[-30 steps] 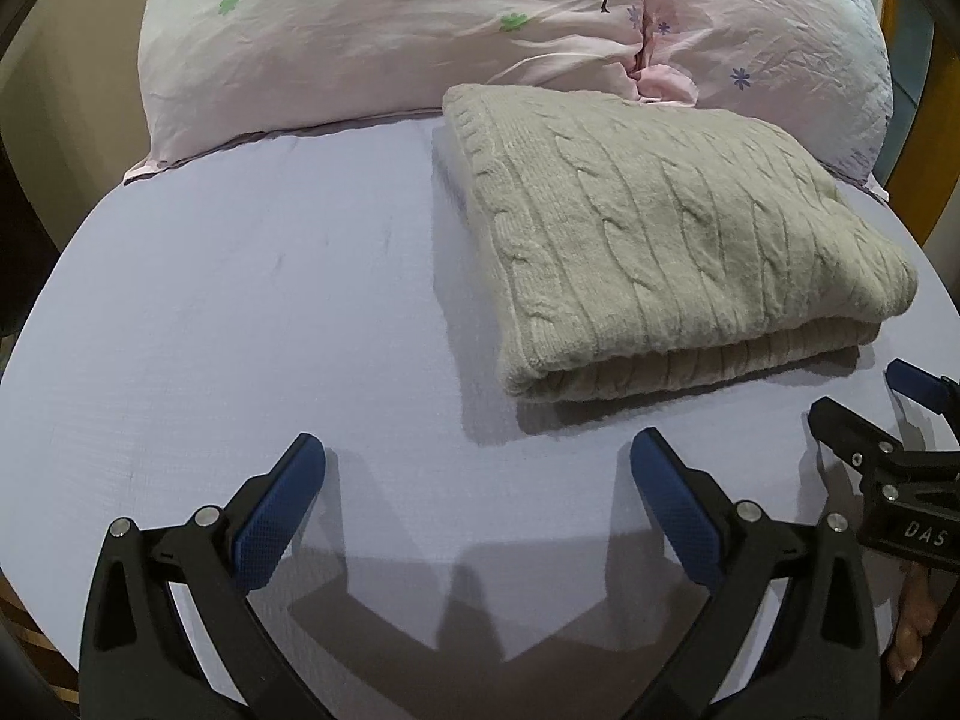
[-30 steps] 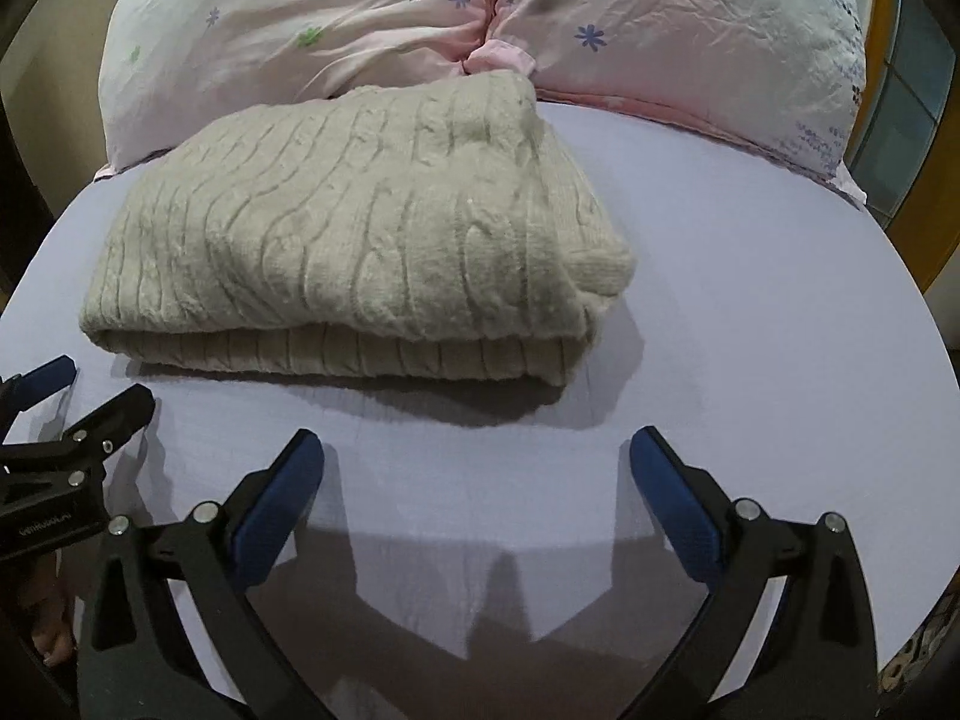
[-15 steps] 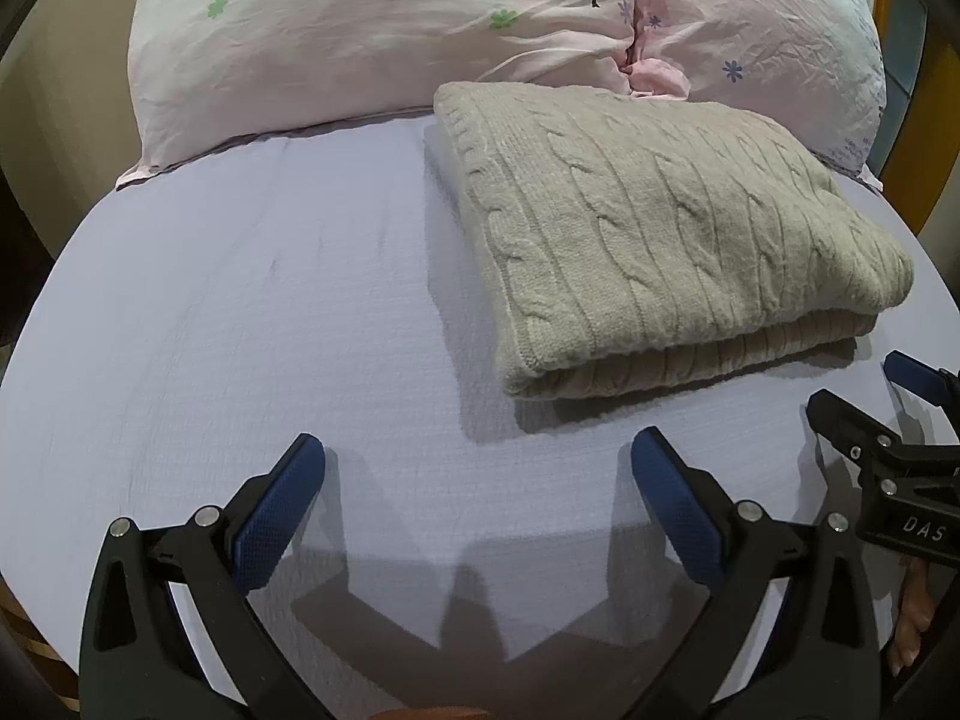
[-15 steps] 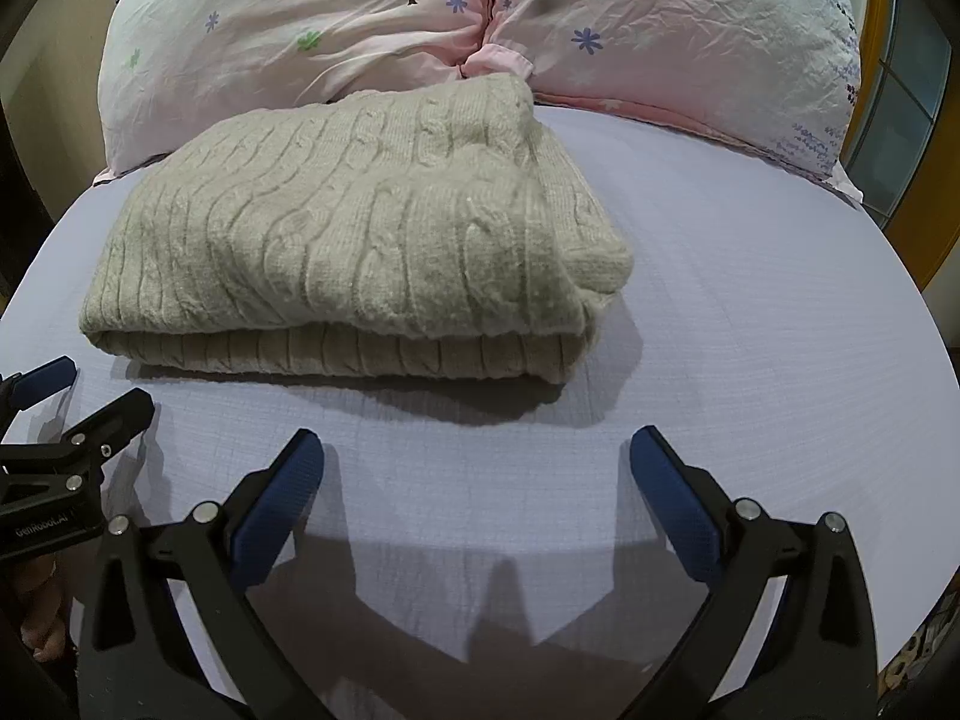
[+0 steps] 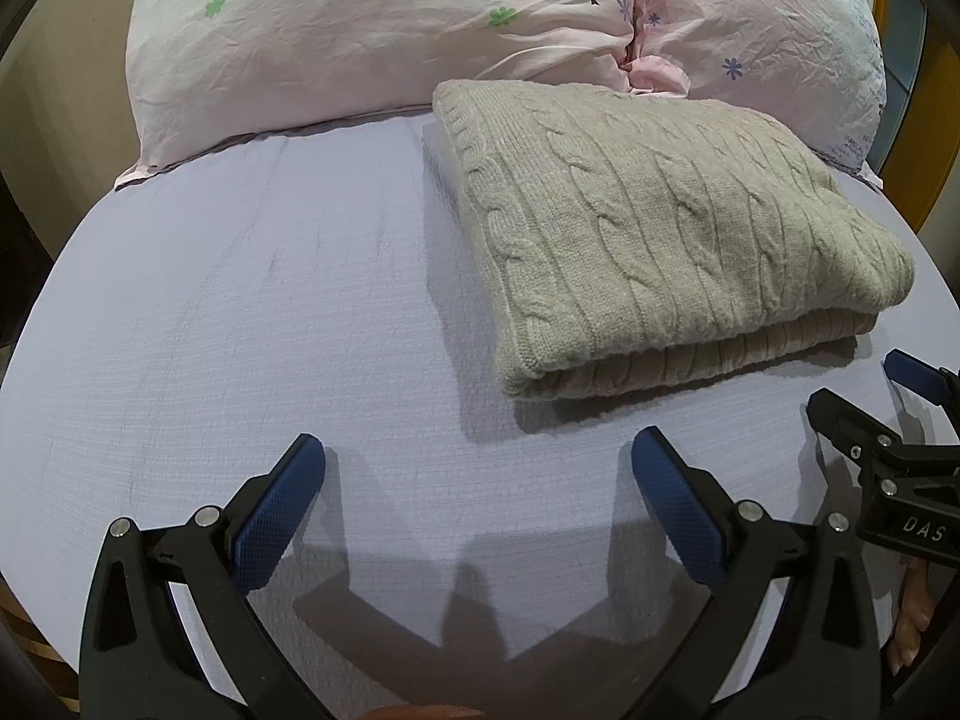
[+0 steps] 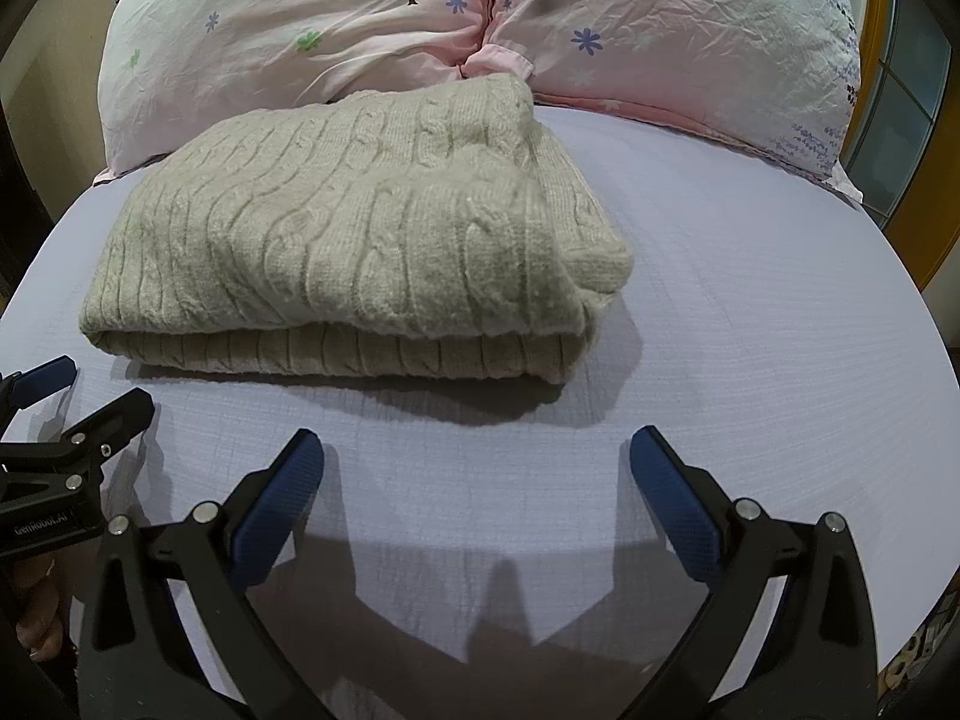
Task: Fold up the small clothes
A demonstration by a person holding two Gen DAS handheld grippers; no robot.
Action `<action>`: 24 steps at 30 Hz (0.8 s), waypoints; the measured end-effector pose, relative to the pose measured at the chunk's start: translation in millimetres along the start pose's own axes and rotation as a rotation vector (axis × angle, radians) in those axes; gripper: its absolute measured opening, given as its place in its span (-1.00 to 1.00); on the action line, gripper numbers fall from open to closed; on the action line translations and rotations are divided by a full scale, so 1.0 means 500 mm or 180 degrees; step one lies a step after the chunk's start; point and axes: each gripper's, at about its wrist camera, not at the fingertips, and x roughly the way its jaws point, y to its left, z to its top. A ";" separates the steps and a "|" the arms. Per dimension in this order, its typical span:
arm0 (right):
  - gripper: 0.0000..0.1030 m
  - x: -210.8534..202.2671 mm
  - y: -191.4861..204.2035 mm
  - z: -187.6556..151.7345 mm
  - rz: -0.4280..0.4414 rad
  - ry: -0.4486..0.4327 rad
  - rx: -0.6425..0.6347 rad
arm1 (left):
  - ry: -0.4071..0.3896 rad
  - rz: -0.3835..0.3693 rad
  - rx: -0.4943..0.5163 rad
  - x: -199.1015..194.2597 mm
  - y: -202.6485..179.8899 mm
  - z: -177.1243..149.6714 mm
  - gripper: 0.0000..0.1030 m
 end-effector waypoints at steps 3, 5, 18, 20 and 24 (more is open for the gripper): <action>0.97 0.000 0.000 0.000 0.0000 0.0000 0.0000 | 0.0000 0.0000 0.0000 0.000 0.000 0.000 0.97; 0.97 0.000 0.000 0.000 0.0000 0.0000 0.0000 | -0.0001 0.0000 0.0001 0.000 0.000 0.000 0.97; 0.97 0.000 0.000 0.001 0.0000 -0.0001 -0.0001 | 0.0001 -0.0004 0.0004 0.000 0.000 0.000 0.97; 0.97 0.000 0.000 0.001 0.0000 -0.0001 -0.0001 | 0.0001 -0.0005 0.0005 0.000 0.000 0.001 0.97; 0.97 0.000 0.000 0.001 0.0000 -0.0001 -0.0001 | 0.0025 0.0001 0.0000 0.001 0.001 0.002 0.97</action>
